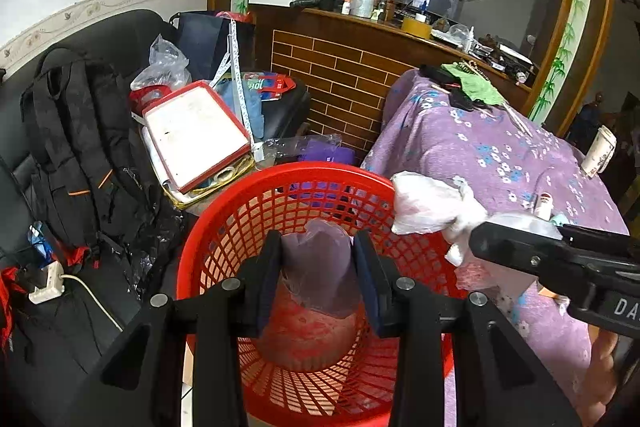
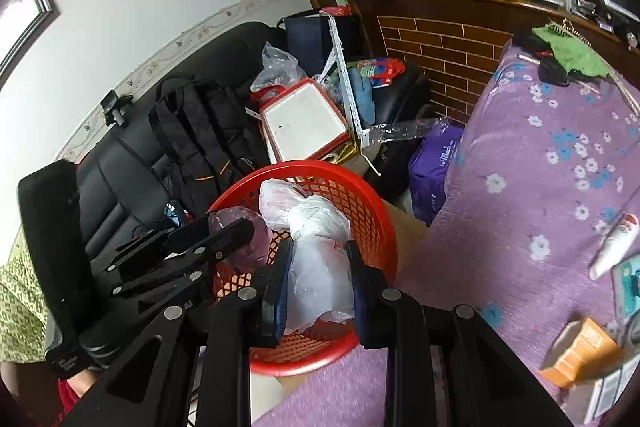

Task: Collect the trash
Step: 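Carry both items over the red wastebasket and open both tools to drop them, then grasp the yellow square container with the right tool, then grasp the white barcode medicine box with the left tool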

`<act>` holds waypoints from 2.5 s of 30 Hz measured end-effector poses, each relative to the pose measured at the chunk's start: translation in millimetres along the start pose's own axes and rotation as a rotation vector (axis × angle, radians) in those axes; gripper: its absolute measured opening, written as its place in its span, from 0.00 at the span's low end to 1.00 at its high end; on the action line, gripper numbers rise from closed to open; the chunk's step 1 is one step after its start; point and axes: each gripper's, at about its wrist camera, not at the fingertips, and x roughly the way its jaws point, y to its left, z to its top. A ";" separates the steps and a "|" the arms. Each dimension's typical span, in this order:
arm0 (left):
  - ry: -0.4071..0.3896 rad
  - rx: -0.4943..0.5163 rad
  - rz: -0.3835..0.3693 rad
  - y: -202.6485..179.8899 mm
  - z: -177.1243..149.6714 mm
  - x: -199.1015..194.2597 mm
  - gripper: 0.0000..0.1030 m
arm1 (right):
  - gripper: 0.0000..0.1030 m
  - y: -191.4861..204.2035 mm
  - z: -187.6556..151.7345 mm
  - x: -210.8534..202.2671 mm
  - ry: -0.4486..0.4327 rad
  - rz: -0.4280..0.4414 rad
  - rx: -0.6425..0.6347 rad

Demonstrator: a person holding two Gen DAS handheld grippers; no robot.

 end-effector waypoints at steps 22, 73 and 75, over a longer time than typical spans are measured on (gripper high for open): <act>-0.086 0.137 -0.154 -118.6 -21.1 -53.1 0.68 | 0.52 -68.6 -68.5 -135.6 -0.174 -0.091 0.078; 0.118 0.623 -0.310 -326.8 -75.5 38.0 0.40 | 0.10 -223.2 -230.0 -226.3 -0.118 -0.451 0.343; 0.132 0.593 -0.324 -325.7 -77.8 40.6 0.32 | 0.10 -221.6 -228.9 -227.5 -0.127 -0.445 0.341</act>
